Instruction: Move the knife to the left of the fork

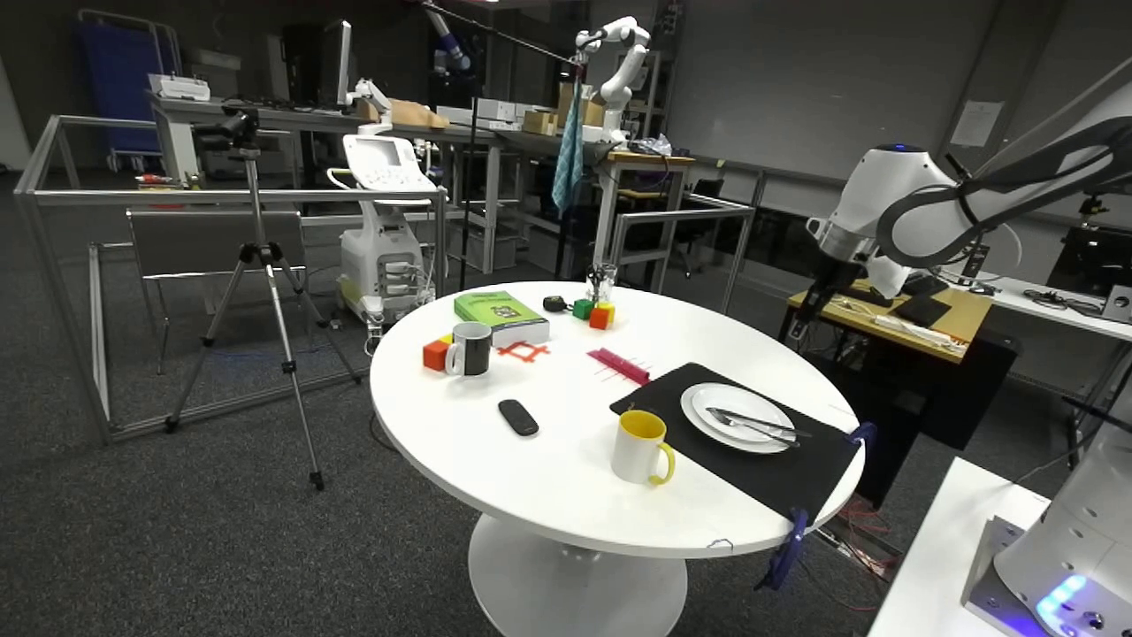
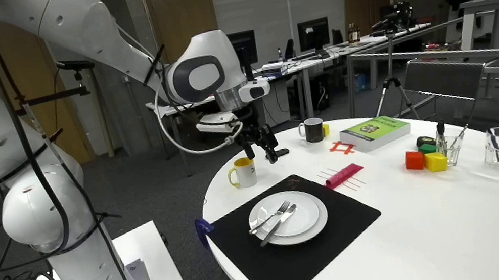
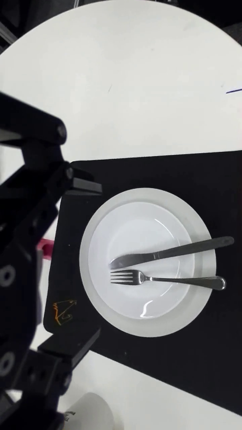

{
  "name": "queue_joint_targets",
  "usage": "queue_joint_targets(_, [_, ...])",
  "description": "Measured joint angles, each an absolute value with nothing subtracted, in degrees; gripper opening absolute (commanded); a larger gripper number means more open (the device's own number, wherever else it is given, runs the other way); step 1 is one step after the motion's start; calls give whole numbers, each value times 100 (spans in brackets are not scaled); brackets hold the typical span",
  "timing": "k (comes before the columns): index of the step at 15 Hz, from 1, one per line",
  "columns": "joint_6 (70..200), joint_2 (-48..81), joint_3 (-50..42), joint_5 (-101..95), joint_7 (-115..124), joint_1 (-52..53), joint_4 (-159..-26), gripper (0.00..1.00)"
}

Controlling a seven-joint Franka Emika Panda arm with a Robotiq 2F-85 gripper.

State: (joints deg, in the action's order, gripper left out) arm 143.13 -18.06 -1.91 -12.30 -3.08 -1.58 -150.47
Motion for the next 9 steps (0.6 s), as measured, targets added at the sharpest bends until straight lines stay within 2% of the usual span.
queue_joint_targets(9, [14287,-1288,-260,-1275,-1393,-157,-15060,100])
